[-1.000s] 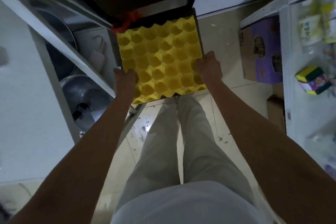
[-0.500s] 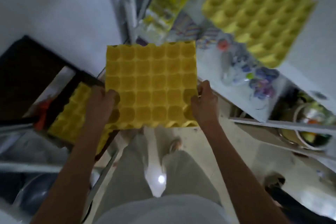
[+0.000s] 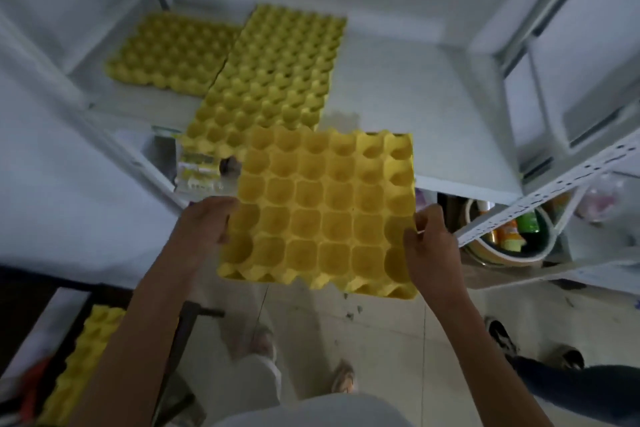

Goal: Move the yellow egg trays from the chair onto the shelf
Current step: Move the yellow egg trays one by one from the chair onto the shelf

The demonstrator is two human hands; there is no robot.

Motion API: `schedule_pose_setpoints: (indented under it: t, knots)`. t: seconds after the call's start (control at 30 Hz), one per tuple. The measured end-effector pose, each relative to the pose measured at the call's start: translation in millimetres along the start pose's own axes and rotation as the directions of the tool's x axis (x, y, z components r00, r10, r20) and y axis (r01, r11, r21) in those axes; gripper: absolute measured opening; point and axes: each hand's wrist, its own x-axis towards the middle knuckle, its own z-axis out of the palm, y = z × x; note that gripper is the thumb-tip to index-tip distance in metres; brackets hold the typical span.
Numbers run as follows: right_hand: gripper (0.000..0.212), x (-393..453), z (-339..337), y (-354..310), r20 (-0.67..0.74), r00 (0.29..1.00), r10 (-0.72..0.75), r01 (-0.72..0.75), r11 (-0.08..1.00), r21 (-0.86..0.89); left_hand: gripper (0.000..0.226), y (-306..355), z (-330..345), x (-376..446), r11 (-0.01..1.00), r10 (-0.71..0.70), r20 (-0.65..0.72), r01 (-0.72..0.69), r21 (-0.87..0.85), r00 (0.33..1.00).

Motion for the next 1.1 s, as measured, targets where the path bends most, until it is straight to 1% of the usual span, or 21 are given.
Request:
schedule_pose_setpoints:
  t: [0.1, 0.2, 0.33, 0.43, 0.5, 0.57, 0.67, 0.73, 0.8, 0.83, 0.87, 0.9, 0.93, 0.97, 1.0, 1.03, 1.07, 1.1]
  knots:
    - [0.014, 33, -26, 18, -0.047, 0.998, 0.033, -0.033, 0.999, 0.009, 0.027, 37, 35, 23, 1.000, -0.010, 0.052, 0.010, 0.010, 0.999]
    - [0.013, 80, -37, 29, -0.120, 0.989, 0.083, -0.082, 0.997, 0.012, 0.029, 76, 67, 57, 0.999, 0.036, 0.110, -0.035, -0.009, 0.993]
    - [0.006, 156, -34, 46, -0.243, 0.956, 0.162, -0.159, 0.987, 0.033, 0.034, 118, 112, 117, 0.997, 0.075, 0.174, -0.073, -0.017, 0.982]
    - [0.009, 208, -21, 53, -0.296, 0.926, 0.235, -0.242, 0.970, 0.013, 0.032, 140, 141, 166, 0.993, 0.116, 0.214, -0.117, -0.008, 0.970]
    - [0.013, 240, -11, 55, -0.283, 0.910, 0.303, -0.309, 0.951, 0.023, 0.033, 152, 154, 193, 0.993, 0.118, 0.248, -0.117, -0.019, 0.962]
    - [0.016, 268, 3, 54, -0.249, 0.903, 0.349, -0.352, 0.935, 0.034, 0.042, 163, 162, 215, 0.992, 0.123, 0.286, -0.128, -0.001, 0.950]
    - [0.020, 300, 19, 51, -0.230, 0.893, 0.388, -0.390, 0.920, 0.038, 0.044, 176, 166, 235, 0.990, 0.124, 0.288, -0.137, 0.025, 0.950]
    - [0.025, 316, 23, 51, -0.227, 0.888, 0.401, -0.398, 0.915, 0.059, 0.031, 184, 168, 245, 0.982, 0.163, 0.269, -0.183, 0.050, 0.949]
    - [0.030, 330, 23, 56, -0.247, 0.882, 0.401, -0.392, 0.916, 0.087, 0.012, 194, 170, 251, 0.964, 0.229, 0.290, -0.258, 0.069, 0.929]
    - [0.031, 335, 23, 60, -0.250, 0.886, 0.390, -0.381, 0.921, 0.085, 0.014, 196, 170, 253, 0.958, 0.251, 0.303, -0.281, 0.059, 0.919]
    - [0.031, 339, 24, 65, -0.249, 0.893, 0.376, -0.368, 0.927, 0.079, 0.022, 197, 170, 255, 0.954, 0.267, 0.309, -0.296, 0.049, 0.913]
    - [0.031, 343, 24, 68, -0.250, 0.898, 0.363, -0.356, 0.932, 0.073, 0.035, 197, 170, 257, 0.944, 0.289, 0.304, -0.322, 0.064, 0.908]
    - [0.031, 344, 23, 72, -0.247, 0.899, 0.361, -0.357, 0.932, 0.062, 0.043, 195, 168, 259, 0.914, 0.343, 0.278, -0.387, 0.123, 0.897]
    - [0.033, 345, 22, 75, -0.245, 0.897, 0.367, -0.367, 0.929, 0.048, 0.046, 190, 166, 264, 0.835, 0.438, 0.245, -0.493, 0.245, 0.865]
    - [0.036, 344, 21, 77, -0.250, 0.893, 0.374, -0.380, 0.925, 0.027, 0.048, 182, 164, 272, 0.696, 0.549, 0.225, -0.589, 0.411, 0.805]
    - [0.041, 341, 19, 78, -0.270, 0.894, 0.357, -0.377, 0.926, -0.022, 0.051, 173, 160, 281, 0.525, 0.630, 0.228, -0.624, 0.579, 0.742]
    - [0.049, 338, 18, 77, -0.308, 0.906, 0.292, -0.341, 0.932, -0.120, 0.055, 164, 156, 291, 0.385, 0.662, 0.236, -0.594, 0.706, 0.711]
    - [0.057, 332, 19, 76, -0.341, 0.927, 0.160, -0.256, 0.931, -0.261, 0.060, 154, 152, 301, 0.304, 0.656, 0.243, -0.545, 0.782, 0.714]
